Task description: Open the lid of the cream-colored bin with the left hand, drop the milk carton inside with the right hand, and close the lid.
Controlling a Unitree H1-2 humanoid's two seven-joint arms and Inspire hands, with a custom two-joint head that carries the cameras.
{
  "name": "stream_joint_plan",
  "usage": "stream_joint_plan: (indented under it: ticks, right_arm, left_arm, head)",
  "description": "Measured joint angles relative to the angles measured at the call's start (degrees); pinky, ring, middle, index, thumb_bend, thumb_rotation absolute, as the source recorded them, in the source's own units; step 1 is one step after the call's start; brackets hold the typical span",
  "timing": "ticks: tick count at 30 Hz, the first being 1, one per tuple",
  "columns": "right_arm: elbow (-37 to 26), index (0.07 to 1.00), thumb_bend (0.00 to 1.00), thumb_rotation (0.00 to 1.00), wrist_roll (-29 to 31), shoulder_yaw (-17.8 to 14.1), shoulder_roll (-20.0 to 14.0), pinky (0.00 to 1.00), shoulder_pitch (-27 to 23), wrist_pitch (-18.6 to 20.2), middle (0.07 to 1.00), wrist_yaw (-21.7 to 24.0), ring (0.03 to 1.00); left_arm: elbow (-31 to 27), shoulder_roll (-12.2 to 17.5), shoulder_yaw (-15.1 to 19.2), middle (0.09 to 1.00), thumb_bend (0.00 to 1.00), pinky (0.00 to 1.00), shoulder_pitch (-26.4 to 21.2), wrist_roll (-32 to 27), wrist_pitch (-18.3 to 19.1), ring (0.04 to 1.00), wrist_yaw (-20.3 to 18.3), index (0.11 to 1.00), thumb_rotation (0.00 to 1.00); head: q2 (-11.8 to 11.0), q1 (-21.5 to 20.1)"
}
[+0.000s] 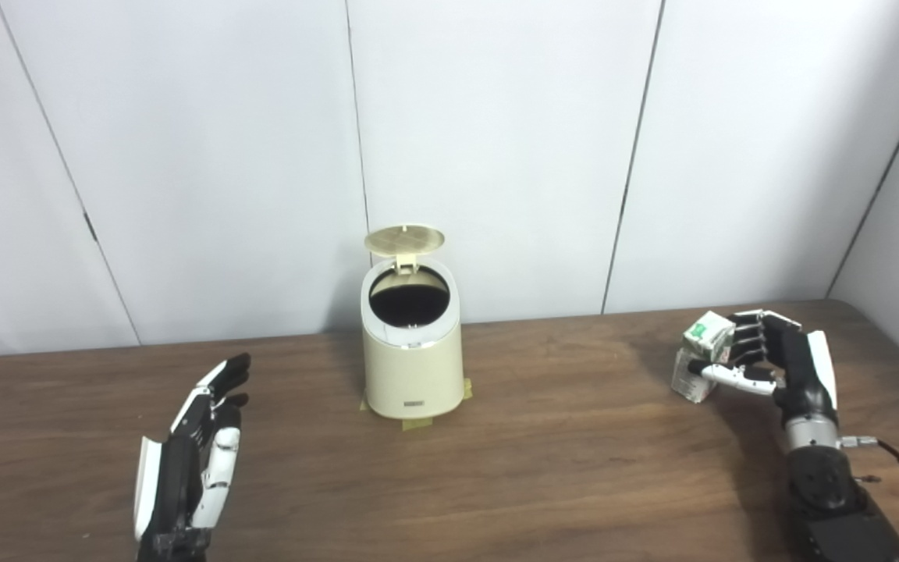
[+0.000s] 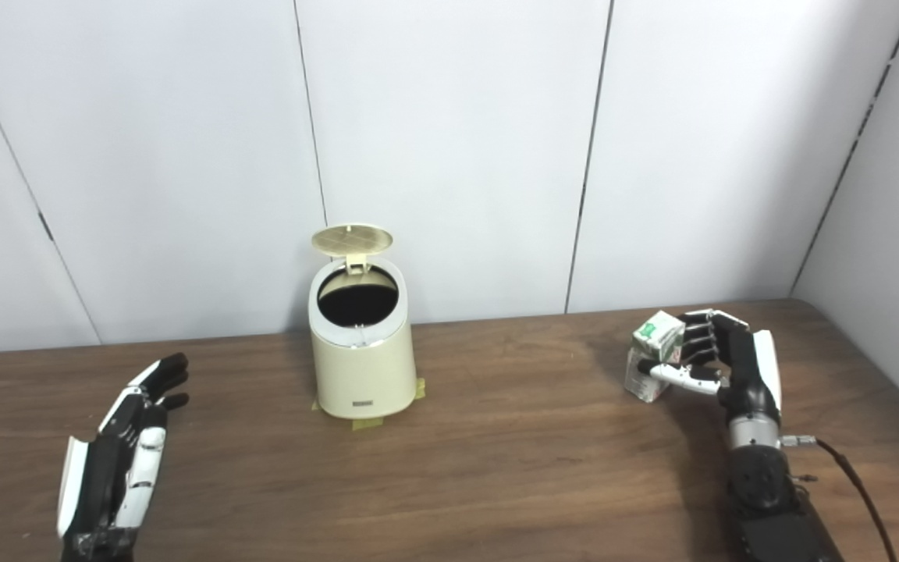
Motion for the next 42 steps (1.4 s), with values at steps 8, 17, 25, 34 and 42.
stream_joint_plan:
  ticks: [8, 17, 25, 34, 42]
  right_arm:
    - [-4.56, 0.498, 0.53, 0.00, -0.43, 0.02, 0.54, 0.37, 2.03, 1.24, 0.459, 0.08, 0.435]
    - [-16.52, 0.519, 0.52, 0.00, -0.11, 0.03, 3.06, 0.29, 4.87, 5.61, 0.422, 2.24, 0.358]
    - [-23.38, 0.507, 0.53, 0.00, 1.38, 0.42, 3.93, 0.34, 5.05, 5.61, 0.452, 7.16, 0.389]
    - [-27.67, 0.512, 0.53, 0.00, 4.59, 1.22, 6.61, 0.36, 5.52, 5.87, 0.454, 12.59, 0.396]
    - [-30.70, 0.506, 0.52, 0.00, 8.23, 1.61, 9.51, 0.38, 5.59, 5.53, 0.490, 15.72, 0.425]
  left_arm:
    - [0.04, 0.01, -0.06, 0.856, 0.31, 0.77, -0.01, -0.08, -0.01, 0.849, -0.01, 0.833, 0.83]
    - [0.04, 0.02, -0.11, 0.857, 0.31, 0.78, 0.00, -0.06, -0.01, 0.852, 0.03, 0.833, 0.83]
    - [0.05, 0.01, -0.15, 0.860, 0.30, 0.79, -0.01, -0.07, -0.01, 0.857, 0.05, 0.837, 0.82]
    - [0.12, 0.00, -0.20, 0.856, 0.30, 0.79, -0.06, -0.06, -0.01, 0.852, 0.11, 0.831, 0.82]
    - [0.24, 0.03, -0.20, 0.856, 0.30, 0.79, -0.04, -0.03, -0.01, 0.854, 0.19, 0.829, 0.81]
  head:
    - [0.09, -0.17]
    - [0.09, -0.09]
    - [0.09, -0.09]
    - [0.00, 0.00]
    - [-0.44, 0.09]
